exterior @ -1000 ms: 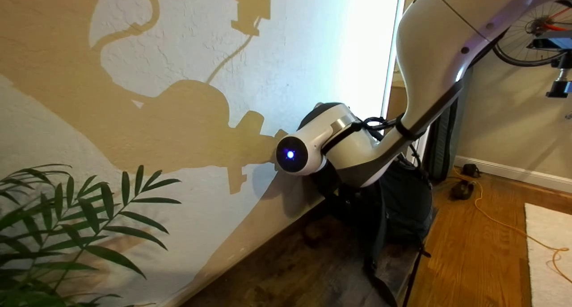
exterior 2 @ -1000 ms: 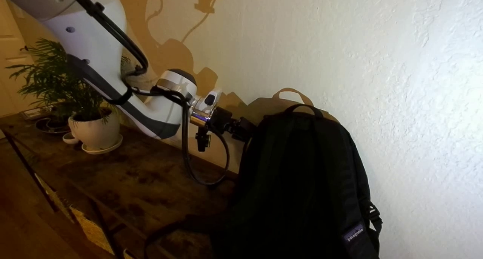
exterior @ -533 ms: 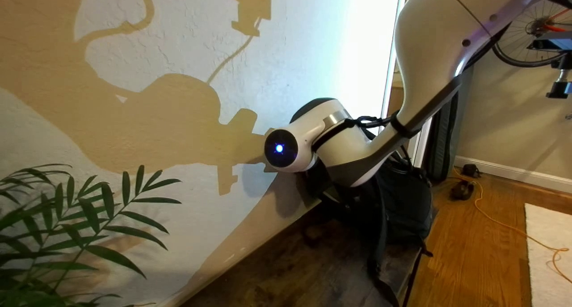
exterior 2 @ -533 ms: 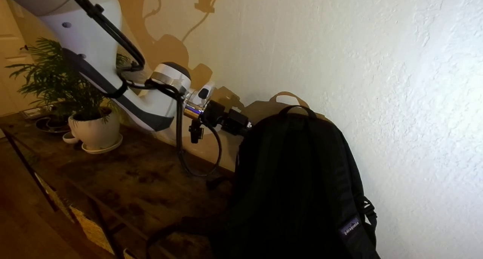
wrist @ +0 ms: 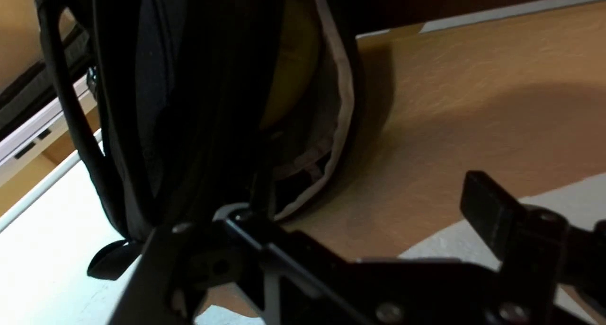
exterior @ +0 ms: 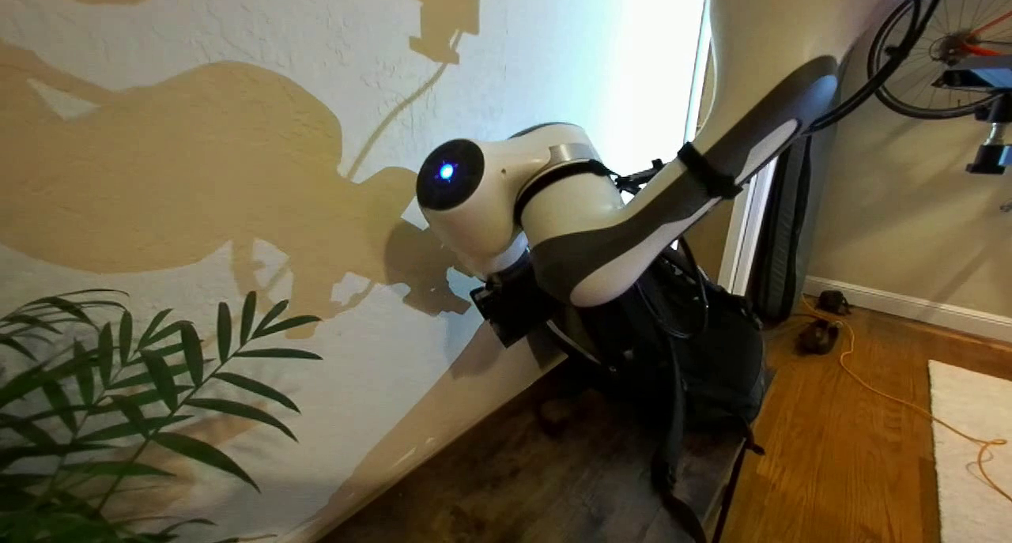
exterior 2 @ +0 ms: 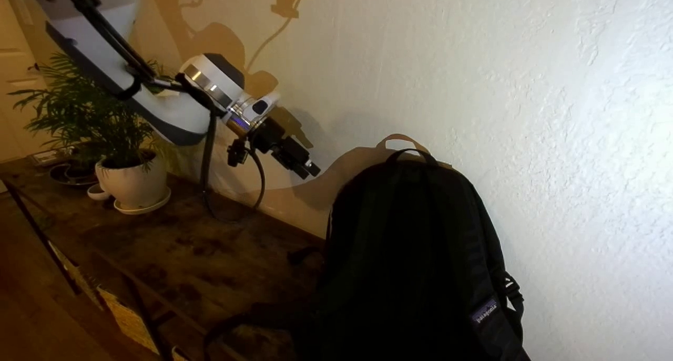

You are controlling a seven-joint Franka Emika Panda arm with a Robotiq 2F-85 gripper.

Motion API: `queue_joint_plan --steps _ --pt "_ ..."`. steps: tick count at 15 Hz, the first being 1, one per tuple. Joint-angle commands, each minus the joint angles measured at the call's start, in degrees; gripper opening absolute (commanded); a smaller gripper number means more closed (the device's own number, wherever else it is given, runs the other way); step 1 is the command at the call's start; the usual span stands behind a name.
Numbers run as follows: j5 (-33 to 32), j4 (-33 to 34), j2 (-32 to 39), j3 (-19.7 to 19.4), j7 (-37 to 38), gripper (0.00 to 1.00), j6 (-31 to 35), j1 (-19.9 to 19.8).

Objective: Place the banana toy in the black backpack

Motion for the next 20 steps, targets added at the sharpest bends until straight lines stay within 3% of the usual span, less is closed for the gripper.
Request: queue_joint_plan --steps 1,13,15,16,20 --pt "9.80 -7.04 -6.65 2.46 -5.59 1.00 2.16 -1.67" --pt "53.38 -17.04 -18.32 3.99 -35.37 1.00 0.54 -1.06" --pt "57.96 -18.50 -20.00 3.65 -38.18 1.00 0.32 -0.91" --pt "55.91 -12.88 -15.24 1.27 -36.15 1.00 0.20 1.67" --pt "57.93 -14.78 -17.10 1.43 -37.62 1.00 0.15 1.49"
